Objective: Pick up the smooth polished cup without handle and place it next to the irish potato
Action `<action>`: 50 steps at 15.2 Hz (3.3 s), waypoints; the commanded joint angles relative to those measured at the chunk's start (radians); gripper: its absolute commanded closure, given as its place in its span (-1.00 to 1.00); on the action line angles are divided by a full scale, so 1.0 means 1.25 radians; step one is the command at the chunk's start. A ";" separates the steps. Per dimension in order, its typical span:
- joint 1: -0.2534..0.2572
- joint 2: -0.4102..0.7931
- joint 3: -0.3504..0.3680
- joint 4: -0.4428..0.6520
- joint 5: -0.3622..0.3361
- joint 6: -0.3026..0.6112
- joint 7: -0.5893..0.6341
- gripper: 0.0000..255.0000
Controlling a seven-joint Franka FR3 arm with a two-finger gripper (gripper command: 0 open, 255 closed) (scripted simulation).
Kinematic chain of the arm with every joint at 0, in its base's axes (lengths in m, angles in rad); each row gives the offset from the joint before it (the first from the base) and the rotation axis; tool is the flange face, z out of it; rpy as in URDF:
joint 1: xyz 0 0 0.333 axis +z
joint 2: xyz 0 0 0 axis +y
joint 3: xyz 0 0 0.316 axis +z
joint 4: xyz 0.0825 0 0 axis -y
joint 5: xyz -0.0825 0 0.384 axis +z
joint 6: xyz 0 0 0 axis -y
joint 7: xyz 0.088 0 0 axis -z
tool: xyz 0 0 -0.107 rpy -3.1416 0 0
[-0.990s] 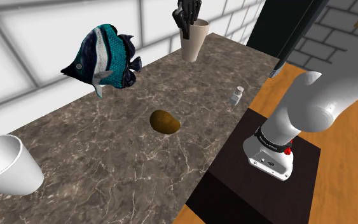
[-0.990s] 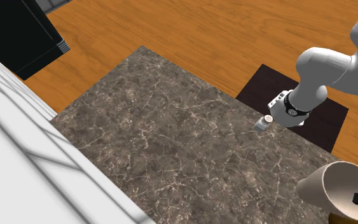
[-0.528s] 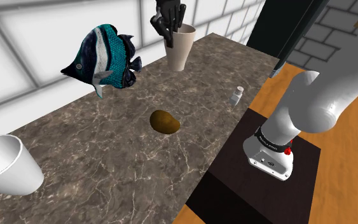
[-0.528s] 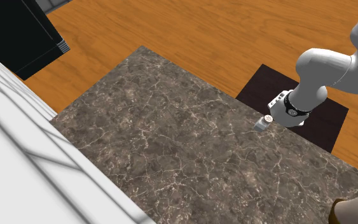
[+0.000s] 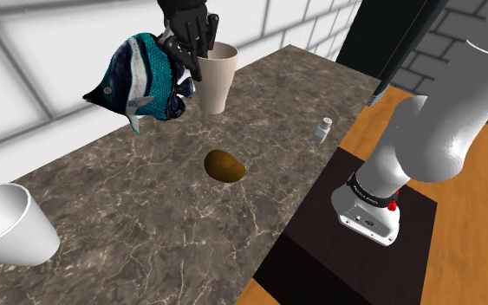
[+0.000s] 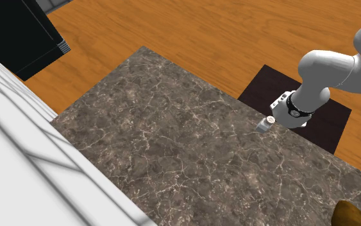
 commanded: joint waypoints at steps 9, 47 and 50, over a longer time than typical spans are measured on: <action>0.142 0.260 0.076 0.327 -0.082 -0.101 0.196 1.00; 0.116 0.281 0.059 -0.048 -0.098 0.290 0.224 1.00; 0.116 0.281 0.059 -0.048 -0.098 0.290 0.224 1.00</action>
